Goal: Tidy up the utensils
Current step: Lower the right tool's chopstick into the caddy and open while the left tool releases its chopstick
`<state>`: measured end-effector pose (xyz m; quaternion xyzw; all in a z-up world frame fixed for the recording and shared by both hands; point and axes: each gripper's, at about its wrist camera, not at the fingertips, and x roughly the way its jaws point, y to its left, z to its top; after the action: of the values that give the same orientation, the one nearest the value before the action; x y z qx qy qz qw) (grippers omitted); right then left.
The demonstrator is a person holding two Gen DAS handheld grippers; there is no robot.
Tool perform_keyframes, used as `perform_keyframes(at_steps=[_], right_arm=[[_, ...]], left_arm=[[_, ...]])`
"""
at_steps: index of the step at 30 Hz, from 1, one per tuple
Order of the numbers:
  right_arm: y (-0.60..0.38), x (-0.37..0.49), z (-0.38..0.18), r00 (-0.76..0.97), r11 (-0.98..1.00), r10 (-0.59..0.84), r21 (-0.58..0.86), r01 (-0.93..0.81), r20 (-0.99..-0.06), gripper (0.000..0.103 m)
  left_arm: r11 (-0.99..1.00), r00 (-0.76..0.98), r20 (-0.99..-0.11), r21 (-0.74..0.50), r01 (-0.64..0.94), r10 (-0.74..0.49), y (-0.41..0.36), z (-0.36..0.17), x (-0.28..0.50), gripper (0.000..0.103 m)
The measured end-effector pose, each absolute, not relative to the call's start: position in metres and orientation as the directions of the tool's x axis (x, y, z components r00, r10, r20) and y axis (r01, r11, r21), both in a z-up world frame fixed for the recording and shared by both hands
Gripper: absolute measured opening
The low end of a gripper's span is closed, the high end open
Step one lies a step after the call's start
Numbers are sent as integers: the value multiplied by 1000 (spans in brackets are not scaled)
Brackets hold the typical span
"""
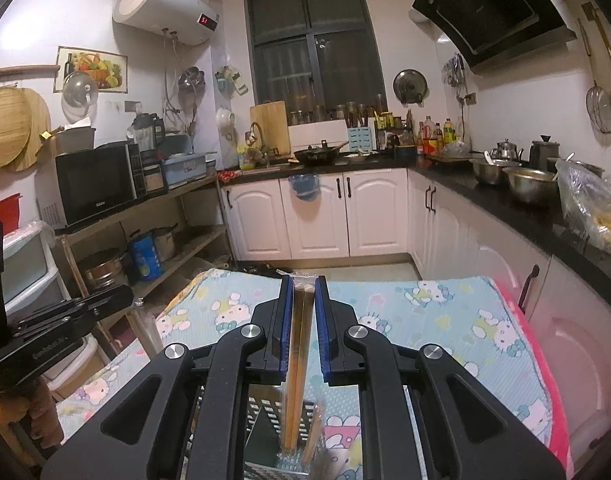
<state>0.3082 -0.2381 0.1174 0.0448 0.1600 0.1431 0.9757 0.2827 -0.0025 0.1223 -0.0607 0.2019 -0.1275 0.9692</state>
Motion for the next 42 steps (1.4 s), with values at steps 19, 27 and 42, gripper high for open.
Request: perform_keyframes(at_steps=[19, 27, 42], right_arm=[[-234, 306, 88, 907, 965, 260, 121, -233, -331, 11], [-236, 295, 86, 904, 965, 261, 107, -238, -339, 12], [-244, 279, 92, 890, 963, 268, 110, -244, -369, 14]], left_arm=[[955, 864, -414, -199, 220, -286, 3, 100, 279, 0], [956, 866, -416, -212, 203, -276, 11, 94, 272, 0], [957, 863, -431, -230, 178, -264, 25, 92, 257, 0]])
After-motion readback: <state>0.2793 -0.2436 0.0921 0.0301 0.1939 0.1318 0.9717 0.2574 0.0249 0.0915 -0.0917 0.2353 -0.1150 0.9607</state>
